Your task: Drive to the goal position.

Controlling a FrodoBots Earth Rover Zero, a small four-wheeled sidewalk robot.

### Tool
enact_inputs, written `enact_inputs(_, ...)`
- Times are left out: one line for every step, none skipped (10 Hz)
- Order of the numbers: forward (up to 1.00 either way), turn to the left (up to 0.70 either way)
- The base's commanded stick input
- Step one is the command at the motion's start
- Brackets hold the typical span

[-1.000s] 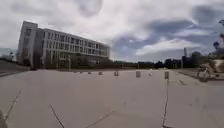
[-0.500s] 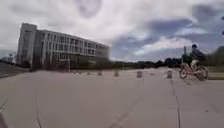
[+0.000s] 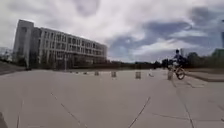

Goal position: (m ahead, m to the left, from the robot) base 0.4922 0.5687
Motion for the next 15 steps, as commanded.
enact_inputs(0.70, -0.29)
enact_inputs(0.70, -0.34)
enact_inputs(0.70, -0.34)
enact_inputs(0.70, -0.34)
enact_inputs(0.70, -0.34)
enact_inputs(0.70, -0.27)
enact_inputs(0.70, -0.13)
enact_inputs(0.70, 0.01)
enact_inputs(0.70, 0.01)
enact_inputs(0.70, 0.01)
enact_inputs(0.70, 0.01)
enact_inputs(0.70, 0.01)
enact_inputs(0.70, -0.06)
enact_inputs(0.70, -0.17)
enact_inputs(0.70, -0.28)
